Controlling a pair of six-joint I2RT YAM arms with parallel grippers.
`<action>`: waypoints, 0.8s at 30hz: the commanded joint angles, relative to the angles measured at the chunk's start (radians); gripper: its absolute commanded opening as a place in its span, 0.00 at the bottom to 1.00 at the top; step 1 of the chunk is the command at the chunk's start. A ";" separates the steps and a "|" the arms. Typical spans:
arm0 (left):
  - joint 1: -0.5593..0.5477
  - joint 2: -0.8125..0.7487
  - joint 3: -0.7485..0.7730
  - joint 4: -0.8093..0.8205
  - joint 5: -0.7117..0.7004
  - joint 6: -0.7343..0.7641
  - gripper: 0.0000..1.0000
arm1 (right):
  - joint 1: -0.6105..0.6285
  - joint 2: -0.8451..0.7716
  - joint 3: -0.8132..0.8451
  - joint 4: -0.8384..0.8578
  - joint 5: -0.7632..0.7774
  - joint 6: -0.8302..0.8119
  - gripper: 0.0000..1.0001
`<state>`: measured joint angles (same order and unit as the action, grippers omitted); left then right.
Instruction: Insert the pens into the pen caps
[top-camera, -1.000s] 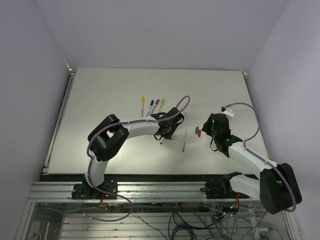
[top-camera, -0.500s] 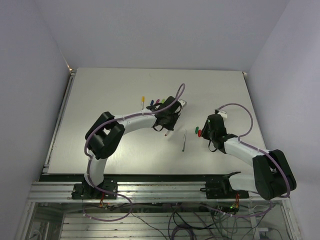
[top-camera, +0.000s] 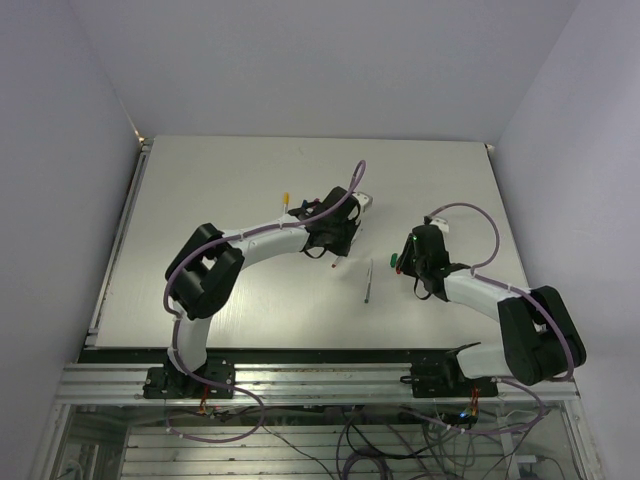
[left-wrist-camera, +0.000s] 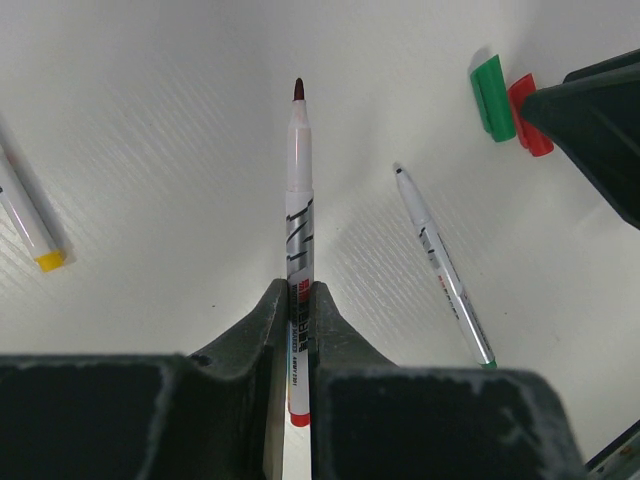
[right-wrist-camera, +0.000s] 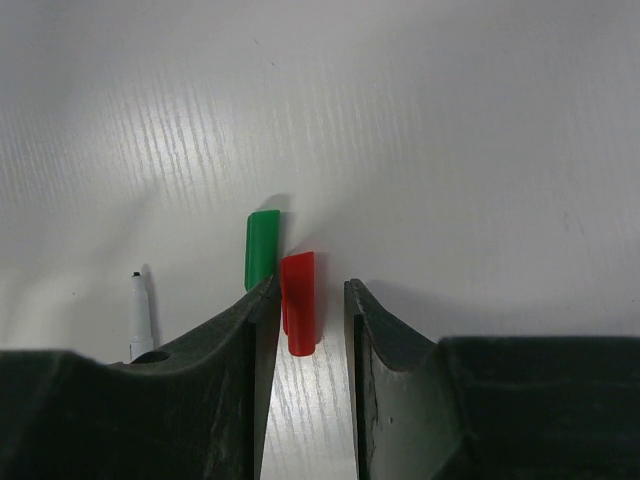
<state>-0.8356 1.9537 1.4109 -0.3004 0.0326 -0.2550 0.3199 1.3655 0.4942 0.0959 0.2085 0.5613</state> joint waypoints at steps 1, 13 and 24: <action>-0.002 -0.036 -0.001 0.029 0.037 -0.003 0.07 | -0.004 0.023 0.034 0.019 -0.008 -0.018 0.31; 0.000 -0.017 0.015 0.020 0.062 -0.006 0.07 | -0.002 0.096 0.068 -0.036 -0.007 -0.023 0.29; 0.002 -0.009 0.023 0.017 0.078 -0.010 0.07 | -0.001 0.069 0.073 -0.158 0.014 -0.023 0.25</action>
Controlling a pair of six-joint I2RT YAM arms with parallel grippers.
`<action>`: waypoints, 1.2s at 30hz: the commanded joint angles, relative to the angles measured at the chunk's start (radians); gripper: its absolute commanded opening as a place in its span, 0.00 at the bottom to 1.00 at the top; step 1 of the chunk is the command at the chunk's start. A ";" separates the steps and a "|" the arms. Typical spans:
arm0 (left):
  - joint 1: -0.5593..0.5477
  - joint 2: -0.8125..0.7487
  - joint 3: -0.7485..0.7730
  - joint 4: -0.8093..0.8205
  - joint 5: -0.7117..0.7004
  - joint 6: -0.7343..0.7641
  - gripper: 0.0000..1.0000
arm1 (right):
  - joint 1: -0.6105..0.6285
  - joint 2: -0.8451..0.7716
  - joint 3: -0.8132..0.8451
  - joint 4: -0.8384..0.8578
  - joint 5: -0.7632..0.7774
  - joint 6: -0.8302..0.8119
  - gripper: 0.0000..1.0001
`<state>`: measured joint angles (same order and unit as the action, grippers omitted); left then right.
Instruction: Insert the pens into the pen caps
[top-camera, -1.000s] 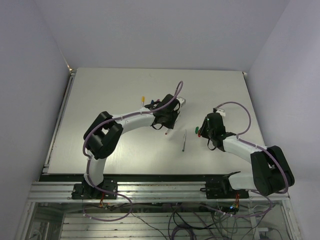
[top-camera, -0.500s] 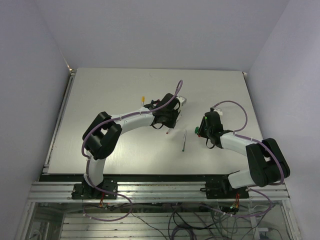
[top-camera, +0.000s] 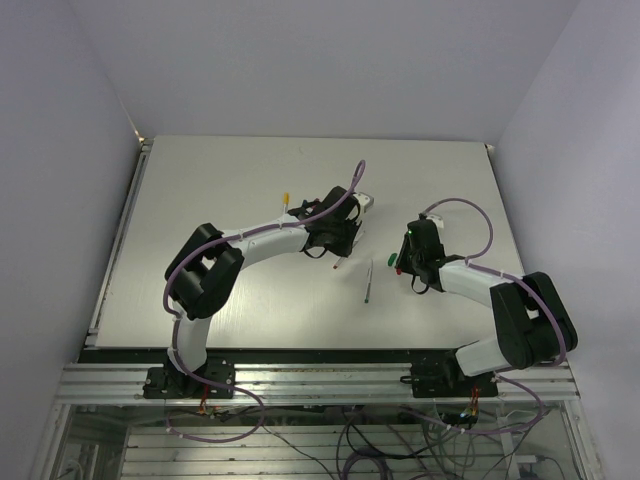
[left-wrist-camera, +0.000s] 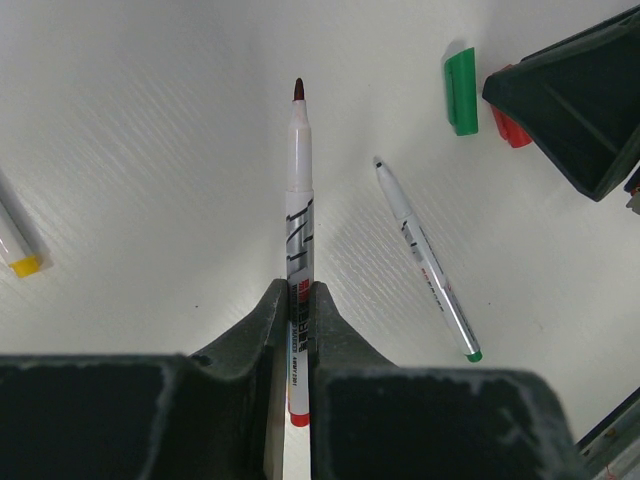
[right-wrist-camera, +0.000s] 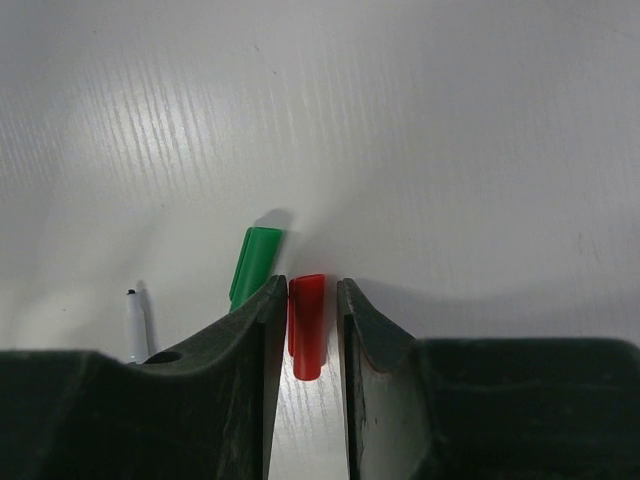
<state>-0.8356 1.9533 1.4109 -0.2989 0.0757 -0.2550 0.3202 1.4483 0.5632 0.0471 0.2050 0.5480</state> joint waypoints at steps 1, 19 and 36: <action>0.003 -0.007 0.023 0.015 0.038 -0.010 0.07 | -0.001 -0.019 0.003 -0.117 0.017 -0.012 0.24; 0.004 -0.001 0.016 0.029 0.066 -0.021 0.07 | 0.003 -0.007 0.014 -0.183 -0.013 0.001 0.25; 0.004 0.014 0.023 0.033 0.079 -0.019 0.07 | 0.013 0.008 0.018 -0.227 -0.003 0.020 0.00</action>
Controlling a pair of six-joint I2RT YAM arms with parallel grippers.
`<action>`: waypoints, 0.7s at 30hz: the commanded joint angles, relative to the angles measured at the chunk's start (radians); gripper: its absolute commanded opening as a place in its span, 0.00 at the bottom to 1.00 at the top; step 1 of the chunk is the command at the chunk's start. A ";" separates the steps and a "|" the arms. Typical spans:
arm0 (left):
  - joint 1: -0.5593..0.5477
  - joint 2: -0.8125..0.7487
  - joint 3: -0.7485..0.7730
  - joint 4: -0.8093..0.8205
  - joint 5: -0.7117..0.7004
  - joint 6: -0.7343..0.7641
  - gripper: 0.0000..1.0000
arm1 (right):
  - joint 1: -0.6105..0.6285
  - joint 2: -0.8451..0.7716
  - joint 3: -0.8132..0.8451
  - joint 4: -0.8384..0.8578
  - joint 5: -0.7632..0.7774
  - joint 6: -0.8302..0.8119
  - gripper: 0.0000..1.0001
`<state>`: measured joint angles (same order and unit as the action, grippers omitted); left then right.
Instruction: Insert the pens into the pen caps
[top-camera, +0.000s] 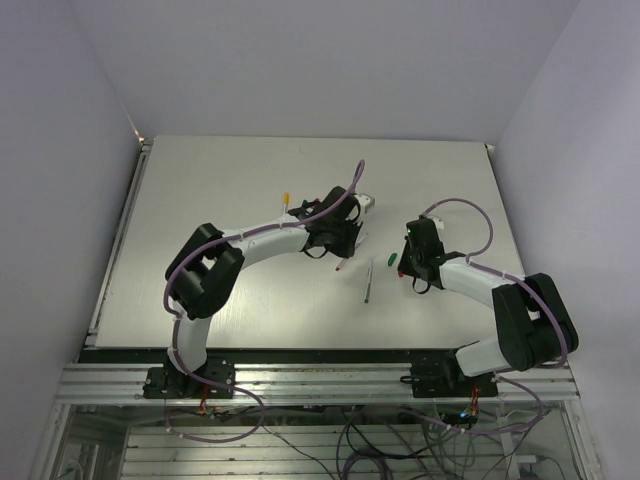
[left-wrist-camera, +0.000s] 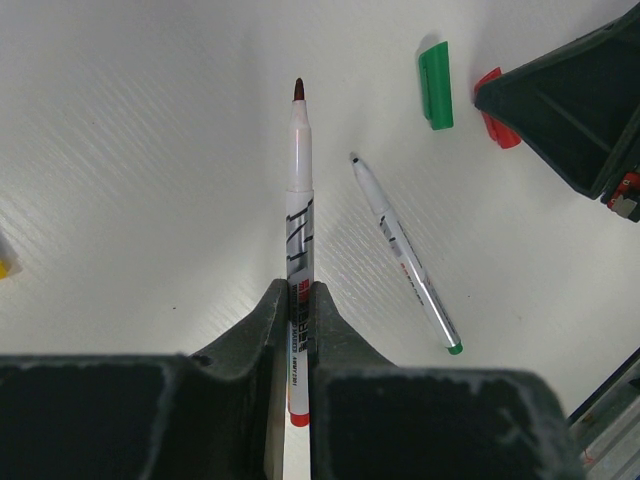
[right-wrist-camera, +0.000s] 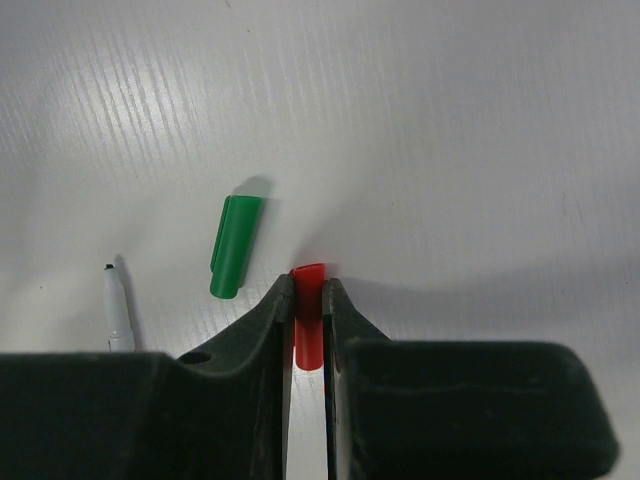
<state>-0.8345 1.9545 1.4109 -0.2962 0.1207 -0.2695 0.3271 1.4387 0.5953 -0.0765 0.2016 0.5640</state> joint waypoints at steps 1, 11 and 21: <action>0.003 0.012 0.023 0.032 0.035 -0.005 0.07 | 0.006 0.006 -0.011 -0.103 0.006 0.002 0.00; 0.005 -0.010 -0.003 0.094 0.065 0.012 0.07 | 0.003 -0.227 -0.003 -0.024 0.088 -0.029 0.00; 0.000 -0.114 -0.138 0.287 0.139 0.053 0.07 | -0.003 -0.433 -0.092 0.269 0.065 -0.046 0.00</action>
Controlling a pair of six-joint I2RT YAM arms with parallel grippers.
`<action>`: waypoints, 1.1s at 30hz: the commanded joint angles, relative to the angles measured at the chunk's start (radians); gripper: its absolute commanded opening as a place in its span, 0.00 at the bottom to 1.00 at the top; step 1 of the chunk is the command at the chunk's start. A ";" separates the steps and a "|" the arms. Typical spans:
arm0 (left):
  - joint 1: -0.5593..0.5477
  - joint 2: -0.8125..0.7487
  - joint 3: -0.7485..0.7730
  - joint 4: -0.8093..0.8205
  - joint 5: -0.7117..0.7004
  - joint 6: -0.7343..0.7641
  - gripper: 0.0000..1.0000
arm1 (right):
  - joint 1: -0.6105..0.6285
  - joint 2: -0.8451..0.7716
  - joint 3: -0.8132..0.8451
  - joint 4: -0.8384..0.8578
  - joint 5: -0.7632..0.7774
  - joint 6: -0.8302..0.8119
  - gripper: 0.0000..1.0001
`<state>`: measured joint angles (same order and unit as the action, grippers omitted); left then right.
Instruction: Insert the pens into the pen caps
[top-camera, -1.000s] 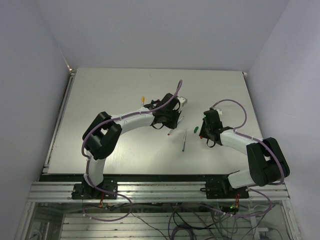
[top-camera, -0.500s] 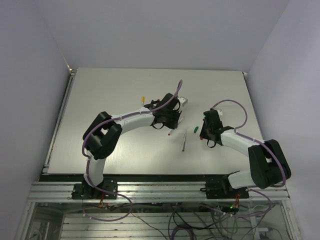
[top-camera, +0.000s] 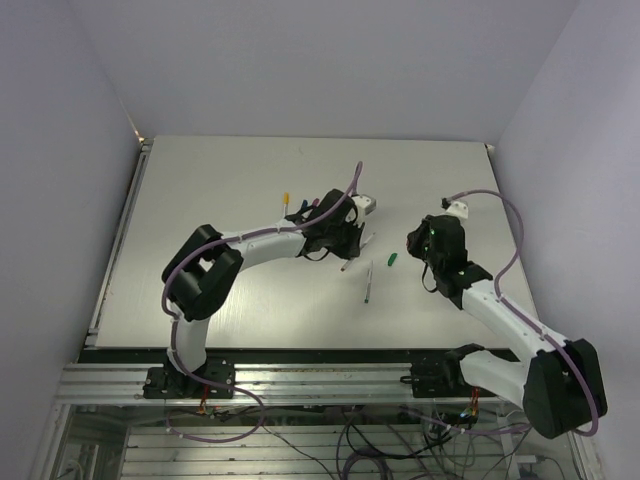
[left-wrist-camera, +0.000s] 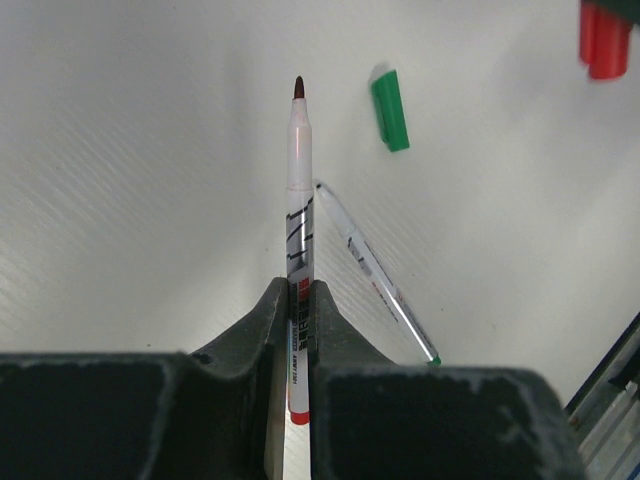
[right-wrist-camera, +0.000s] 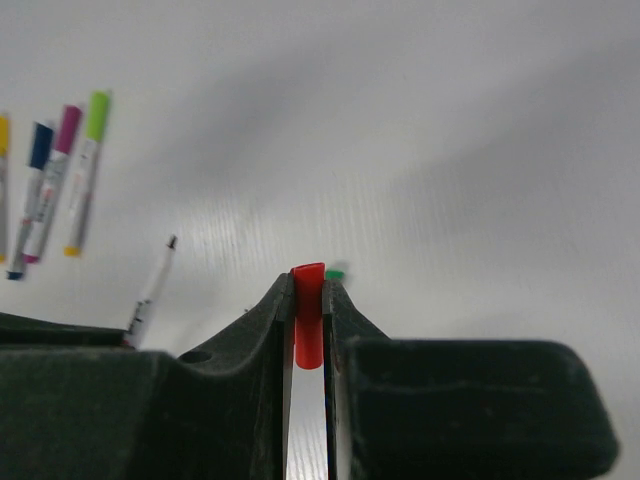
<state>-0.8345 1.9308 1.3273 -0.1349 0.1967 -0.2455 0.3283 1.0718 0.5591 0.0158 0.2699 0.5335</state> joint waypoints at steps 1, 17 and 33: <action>-0.005 -0.105 -0.069 0.141 0.064 0.036 0.07 | -0.004 -0.085 -0.079 0.232 -0.012 -0.013 0.00; -0.128 -0.300 -0.226 0.343 -0.074 0.096 0.07 | -0.006 -0.111 -0.278 0.879 -0.064 0.132 0.00; -0.128 -0.262 -0.177 0.323 -0.078 0.094 0.07 | -0.005 -0.098 -0.388 1.103 -0.095 0.261 0.00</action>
<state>-0.9638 1.6596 1.1080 0.1535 0.1314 -0.1635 0.3264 0.9611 0.2005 0.9886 0.1787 0.7475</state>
